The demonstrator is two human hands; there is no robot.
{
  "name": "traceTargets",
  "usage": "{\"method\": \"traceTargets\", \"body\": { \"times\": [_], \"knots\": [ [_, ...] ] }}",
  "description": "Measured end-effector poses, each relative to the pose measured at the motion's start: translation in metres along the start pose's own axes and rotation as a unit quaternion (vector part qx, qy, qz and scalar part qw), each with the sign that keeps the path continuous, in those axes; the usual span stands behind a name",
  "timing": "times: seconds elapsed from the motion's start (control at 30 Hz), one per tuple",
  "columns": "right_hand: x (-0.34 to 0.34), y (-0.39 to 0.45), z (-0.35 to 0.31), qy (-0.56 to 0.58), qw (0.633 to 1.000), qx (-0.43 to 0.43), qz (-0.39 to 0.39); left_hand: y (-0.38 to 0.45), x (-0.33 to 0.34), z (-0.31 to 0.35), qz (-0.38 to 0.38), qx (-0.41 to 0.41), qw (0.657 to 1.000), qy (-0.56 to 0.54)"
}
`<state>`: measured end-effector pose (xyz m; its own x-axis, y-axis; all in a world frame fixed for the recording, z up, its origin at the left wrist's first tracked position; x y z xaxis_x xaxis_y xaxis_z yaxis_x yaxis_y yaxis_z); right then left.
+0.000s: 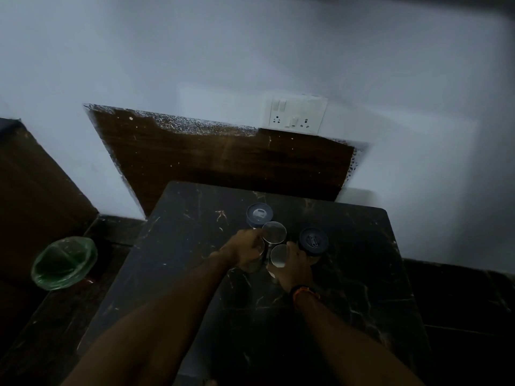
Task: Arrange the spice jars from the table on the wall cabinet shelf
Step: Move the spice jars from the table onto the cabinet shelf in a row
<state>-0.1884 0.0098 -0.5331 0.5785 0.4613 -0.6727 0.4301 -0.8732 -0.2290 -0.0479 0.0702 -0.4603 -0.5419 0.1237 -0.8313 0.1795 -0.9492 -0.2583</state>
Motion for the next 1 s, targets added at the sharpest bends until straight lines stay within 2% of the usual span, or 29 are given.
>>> {"method": "traceTargets", "body": {
  "times": [0.2, 0.33, 0.47, 0.57, 0.73, 0.83, 1.0],
  "knots": [
    [-0.017, 0.003, 0.002, 0.07, 0.997, 0.004, 0.015, 0.006, -0.001, 0.0, 0.024, -0.002, 0.995, -0.093],
    [-0.035, 0.003, -0.001, 0.142, 0.989, -0.043, -0.012, 0.005, 0.0, 0.005, 0.035, 0.006, 0.988, -0.153],
    [-0.059, 0.001, -0.001, 0.219, 0.972, -0.038, -0.073, 0.002, -0.003, -0.003, 0.085, -0.012, 0.966, -0.244],
    [-0.083, -0.002, -0.015, 0.312, 0.942, -0.042, -0.118, -0.008, 0.011, -0.003, 0.052, -0.034, 0.921, -0.386],
    [-0.129, 0.0, -0.051, 0.415, 0.902, -0.082, -0.085, -0.023, 0.037, 0.031, -0.077, -0.013, 0.806, -0.587],
    [-0.145, 0.004, -0.072, 0.443, 0.888, -0.102, -0.068, -0.024, 0.028, 0.057, -0.092, 0.009, 0.737, -0.67],
    [-0.162, 0.007, -0.101, 0.469, 0.872, -0.129, -0.054, -0.021, 0.004, 0.086, -0.077, 0.04, 0.684, -0.724]
  ]
}}
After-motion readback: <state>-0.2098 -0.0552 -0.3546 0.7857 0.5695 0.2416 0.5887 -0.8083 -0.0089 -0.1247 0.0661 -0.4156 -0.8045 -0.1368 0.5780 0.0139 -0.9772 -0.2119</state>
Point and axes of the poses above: each hand's wrist, its own y-axis towards the middle knuckle, its own x-axis out of the palm, z = x × y, the point moved 9 cm from there along y, towards the middle knuckle, and after that the axes turned 10 degrees about y, right-handed, at the moved point
